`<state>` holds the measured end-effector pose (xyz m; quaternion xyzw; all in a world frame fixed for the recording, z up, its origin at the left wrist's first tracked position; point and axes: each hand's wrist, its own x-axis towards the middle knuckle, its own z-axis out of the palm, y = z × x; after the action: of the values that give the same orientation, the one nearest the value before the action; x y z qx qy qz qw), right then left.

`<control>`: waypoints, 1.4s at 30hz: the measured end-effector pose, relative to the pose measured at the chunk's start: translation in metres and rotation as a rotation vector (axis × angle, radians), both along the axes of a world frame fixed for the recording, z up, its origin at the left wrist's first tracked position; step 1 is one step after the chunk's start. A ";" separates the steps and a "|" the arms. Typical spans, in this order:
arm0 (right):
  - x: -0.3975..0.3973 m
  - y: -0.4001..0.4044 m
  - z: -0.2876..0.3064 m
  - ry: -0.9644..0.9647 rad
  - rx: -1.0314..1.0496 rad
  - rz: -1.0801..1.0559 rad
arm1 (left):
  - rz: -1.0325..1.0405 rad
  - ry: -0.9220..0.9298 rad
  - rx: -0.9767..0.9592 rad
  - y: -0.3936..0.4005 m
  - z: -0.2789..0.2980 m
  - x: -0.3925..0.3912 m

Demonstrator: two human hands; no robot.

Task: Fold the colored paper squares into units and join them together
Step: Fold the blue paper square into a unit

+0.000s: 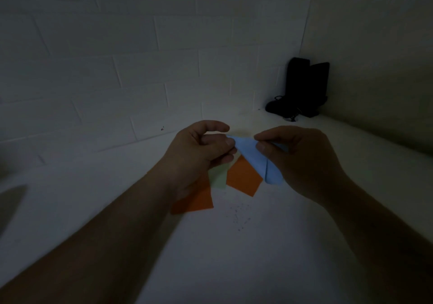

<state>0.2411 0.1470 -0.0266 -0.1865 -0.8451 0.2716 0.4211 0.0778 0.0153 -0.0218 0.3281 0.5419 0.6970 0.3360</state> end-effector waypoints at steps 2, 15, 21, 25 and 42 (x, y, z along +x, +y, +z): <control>0.000 0.000 -0.001 0.001 0.015 -0.005 | -0.011 -0.007 0.008 0.000 0.001 0.001; -0.002 0.001 -0.002 0.046 0.115 0.009 | 0.014 -0.043 0.059 -0.001 0.004 0.001; -0.001 0.003 -0.004 0.043 0.120 0.021 | -0.014 0.082 0.037 -0.003 0.002 0.001; -0.001 0.004 -0.002 0.033 0.098 0.004 | -0.012 0.222 0.016 -0.004 0.001 0.002; -0.002 0.000 0.002 0.014 0.032 0.040 | 0.044 0.260 -0.015 -0.006 0.005 0.003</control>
<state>0.2393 0.1467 -0.0250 -0.1608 -0.8500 0.2675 0.4243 0.0809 0.0089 -0.0171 0.4013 0.5934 0.6515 0.2499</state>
